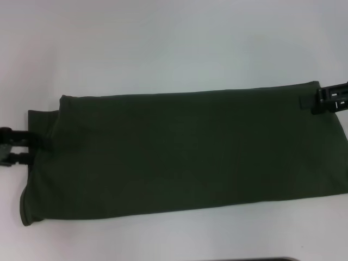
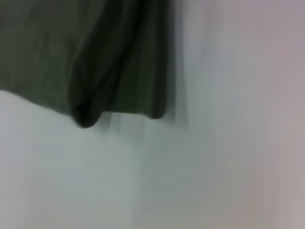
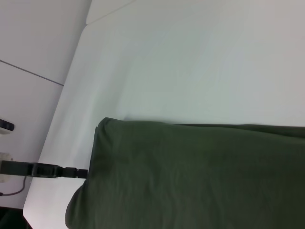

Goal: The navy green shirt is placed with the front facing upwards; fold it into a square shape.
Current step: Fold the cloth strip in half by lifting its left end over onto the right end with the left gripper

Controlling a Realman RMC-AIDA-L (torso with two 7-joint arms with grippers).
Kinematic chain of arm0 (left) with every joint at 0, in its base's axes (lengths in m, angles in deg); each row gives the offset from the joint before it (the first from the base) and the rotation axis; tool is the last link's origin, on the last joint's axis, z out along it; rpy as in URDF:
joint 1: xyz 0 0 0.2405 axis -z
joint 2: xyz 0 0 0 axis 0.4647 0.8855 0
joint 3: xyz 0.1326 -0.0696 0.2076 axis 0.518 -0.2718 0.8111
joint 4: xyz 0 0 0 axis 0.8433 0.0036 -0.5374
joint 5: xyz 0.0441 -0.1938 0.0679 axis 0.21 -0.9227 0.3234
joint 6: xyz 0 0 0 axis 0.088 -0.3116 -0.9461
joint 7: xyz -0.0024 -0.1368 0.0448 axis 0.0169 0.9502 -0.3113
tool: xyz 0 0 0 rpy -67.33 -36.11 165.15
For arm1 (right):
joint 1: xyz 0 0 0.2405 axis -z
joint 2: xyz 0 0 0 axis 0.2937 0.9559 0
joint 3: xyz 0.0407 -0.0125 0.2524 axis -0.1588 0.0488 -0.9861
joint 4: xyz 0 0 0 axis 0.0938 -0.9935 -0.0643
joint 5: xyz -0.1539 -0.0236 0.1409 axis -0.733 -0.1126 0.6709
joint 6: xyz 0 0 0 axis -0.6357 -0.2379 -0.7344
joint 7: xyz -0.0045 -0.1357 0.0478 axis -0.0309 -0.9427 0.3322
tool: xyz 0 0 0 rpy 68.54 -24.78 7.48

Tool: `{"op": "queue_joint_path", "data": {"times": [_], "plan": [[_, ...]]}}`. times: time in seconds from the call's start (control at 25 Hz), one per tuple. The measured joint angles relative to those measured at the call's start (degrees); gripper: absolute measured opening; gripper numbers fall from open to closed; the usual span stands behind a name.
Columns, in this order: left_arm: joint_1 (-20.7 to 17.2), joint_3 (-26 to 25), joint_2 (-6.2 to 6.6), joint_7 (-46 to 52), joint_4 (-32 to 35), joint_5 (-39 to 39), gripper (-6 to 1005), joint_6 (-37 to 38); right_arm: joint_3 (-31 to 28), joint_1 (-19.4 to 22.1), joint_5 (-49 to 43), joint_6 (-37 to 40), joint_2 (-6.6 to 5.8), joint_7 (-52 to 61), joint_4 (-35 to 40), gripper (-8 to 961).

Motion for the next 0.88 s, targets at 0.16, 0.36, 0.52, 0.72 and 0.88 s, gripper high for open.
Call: {"op": "queue_joint_path", "data": {"times": [0.16,0.36,0.52,0.72,0.88], "plan": [[0.0,-3.6,0.71,-0.5,-4.1,-0.1,841,4.7,0.0,0.0,0.0,0.0,-0.12,0.0,0.0,870],[0.0,-2.9,0.90,0.0,-7.1,1.1,842,6.2,0.1,-0.2,0.0,0.0,-0.07,0.0,0.0,869],[0.4,-2.5,0.51,0.0,-7.1,2.5,842,4.3,0.1,-0.1,0.0,-0.2,0.00,0.0,0.0,868],[0.8,-1.4,-0.41,-0.3,-6.3,2.6,842,3.9,0.1,0.0,0.0,-0.2,0.00,0.0,0.0,868],[1.6,-1.6,-0.74,0.0,-4.7,2.3,842,5.6,0.2,-0.1,0.0,-0.3,0.00,0.0,0.0,867]]}}
